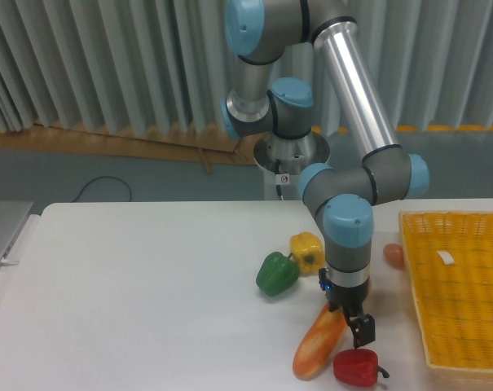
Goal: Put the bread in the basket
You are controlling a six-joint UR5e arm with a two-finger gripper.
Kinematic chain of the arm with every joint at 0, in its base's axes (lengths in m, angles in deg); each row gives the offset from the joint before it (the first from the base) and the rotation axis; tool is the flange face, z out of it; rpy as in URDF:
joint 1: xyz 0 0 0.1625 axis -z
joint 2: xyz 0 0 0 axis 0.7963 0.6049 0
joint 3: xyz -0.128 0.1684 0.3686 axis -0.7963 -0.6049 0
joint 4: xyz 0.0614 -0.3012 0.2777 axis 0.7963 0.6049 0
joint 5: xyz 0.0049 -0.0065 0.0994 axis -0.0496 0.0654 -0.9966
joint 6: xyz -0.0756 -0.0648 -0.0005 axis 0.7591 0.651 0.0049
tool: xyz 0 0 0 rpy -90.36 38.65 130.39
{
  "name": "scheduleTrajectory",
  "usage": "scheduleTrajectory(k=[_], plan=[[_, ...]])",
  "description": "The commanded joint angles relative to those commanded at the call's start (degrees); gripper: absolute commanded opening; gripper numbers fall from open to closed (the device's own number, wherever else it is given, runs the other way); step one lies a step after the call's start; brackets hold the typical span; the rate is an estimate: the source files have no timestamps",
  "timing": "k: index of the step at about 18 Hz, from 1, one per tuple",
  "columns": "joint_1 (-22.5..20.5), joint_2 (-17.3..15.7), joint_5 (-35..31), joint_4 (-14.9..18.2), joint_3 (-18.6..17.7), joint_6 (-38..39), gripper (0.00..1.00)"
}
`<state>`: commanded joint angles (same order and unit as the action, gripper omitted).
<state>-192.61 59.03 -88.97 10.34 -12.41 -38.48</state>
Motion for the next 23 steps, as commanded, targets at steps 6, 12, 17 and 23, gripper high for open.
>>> scheduleTrajectory(k=[6, 12, 17, 23], plan=[[0.96, 1.93, -1.31, -0.44, 0.62, 2.63, 1.00], [2.28, 1.67, -4.04, -0.88, 0.71, 3.78, 1.00], [2.37, 0.97, -4.04, -0.70, 0.62, 3.60, 0.48], [2.37, 0.97, -4.13, -0.70, 0.09, 4.30, 0.14]])
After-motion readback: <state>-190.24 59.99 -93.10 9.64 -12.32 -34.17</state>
